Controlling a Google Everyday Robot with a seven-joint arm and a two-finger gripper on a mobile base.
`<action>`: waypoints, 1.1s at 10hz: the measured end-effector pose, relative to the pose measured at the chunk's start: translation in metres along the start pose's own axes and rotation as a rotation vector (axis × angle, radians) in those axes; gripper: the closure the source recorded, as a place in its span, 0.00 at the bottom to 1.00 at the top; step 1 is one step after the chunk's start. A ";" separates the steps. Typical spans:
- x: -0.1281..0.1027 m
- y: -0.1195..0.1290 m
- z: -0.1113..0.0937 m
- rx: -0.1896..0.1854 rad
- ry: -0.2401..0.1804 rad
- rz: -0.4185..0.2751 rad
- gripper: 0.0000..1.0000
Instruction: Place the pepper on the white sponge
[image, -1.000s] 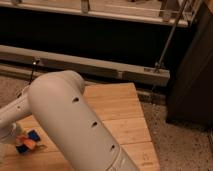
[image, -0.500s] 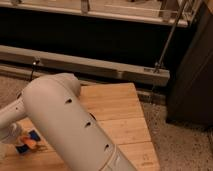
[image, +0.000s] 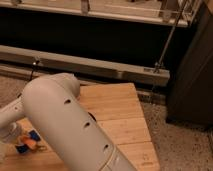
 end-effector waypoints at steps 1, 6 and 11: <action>0.000 0.000 -0.001 0.001 0.000 0.002 0.21; -0.001 -0.002 -0.011 -0.013 -0.021 0.020 0.20; -0.026 -0.016 -0.064 -0.193 -0.158 0.199 0.20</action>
